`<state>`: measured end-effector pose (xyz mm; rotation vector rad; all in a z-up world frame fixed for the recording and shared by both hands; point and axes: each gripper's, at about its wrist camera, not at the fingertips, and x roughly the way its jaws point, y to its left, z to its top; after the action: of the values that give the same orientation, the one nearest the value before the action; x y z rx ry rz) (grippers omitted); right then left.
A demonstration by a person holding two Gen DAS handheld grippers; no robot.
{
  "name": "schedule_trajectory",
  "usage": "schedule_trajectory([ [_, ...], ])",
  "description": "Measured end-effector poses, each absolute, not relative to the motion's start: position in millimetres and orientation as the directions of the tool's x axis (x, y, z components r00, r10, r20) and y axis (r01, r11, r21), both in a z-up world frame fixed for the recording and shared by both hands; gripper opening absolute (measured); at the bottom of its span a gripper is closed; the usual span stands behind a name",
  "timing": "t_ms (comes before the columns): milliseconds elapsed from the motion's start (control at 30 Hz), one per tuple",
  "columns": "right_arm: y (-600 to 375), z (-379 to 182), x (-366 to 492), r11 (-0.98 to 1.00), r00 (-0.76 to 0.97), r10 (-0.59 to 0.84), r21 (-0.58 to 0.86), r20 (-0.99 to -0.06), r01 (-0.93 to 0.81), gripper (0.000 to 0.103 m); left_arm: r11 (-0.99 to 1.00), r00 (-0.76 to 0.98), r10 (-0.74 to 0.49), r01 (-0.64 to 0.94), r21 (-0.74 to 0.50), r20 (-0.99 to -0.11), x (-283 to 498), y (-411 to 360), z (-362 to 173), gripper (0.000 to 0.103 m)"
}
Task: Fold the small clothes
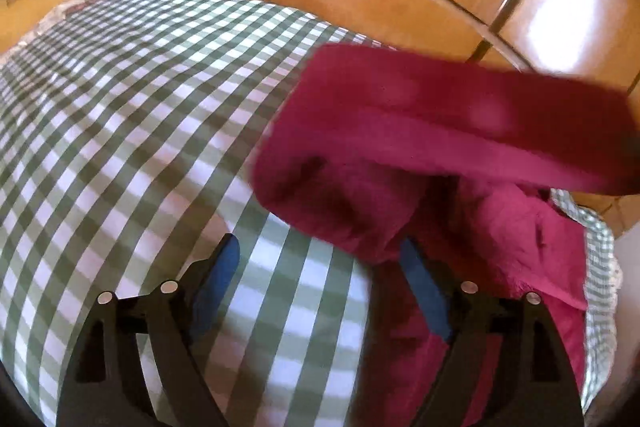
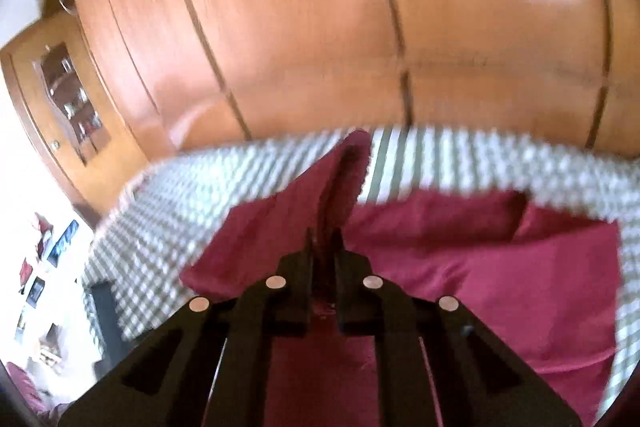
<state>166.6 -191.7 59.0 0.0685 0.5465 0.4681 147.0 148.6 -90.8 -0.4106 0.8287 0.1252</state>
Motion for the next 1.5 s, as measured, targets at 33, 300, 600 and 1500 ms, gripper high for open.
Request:
schedule_trajectory([
  [33, -203.6, 67.4, 161.7, 0.899, 0.774, 0.435, 0.175, -0.460, -0.401, 0.007, 0.918, 0.668, -0.036, -0.272, -0.290, -0.743, 151.7, 145.4, -90.8, 0.081],
  [300, -332.9, 21.6, 174.6, 0.990, 0.824, 0.135, 0.110, -0.551, -0.088, 0.007, 0.945, 0.640, 0.027, -0.266, -0.188, -0.768, 156.6, 125.3, -97.0, 0.062],
  [600, -385.0, -74.6, 193.8, 0.975, 0.720, 0.076, 0.204, -0.690, 0.092, 0.009, 0.977, 0.625, 0.058, -0.194, -0.083, -0.778, 147.1, 96.0, -97.3, 0.056],
  [1500, -333.4, -87.5, 197.5, 0.999, 0.746, 0.037, 0.029, -0.664, -0.024, 0.091, 0.965, 0.737, -0.200, 0.033, -0.261, -0.646, 170.7, 67.5, -49.2, 0.069],
])
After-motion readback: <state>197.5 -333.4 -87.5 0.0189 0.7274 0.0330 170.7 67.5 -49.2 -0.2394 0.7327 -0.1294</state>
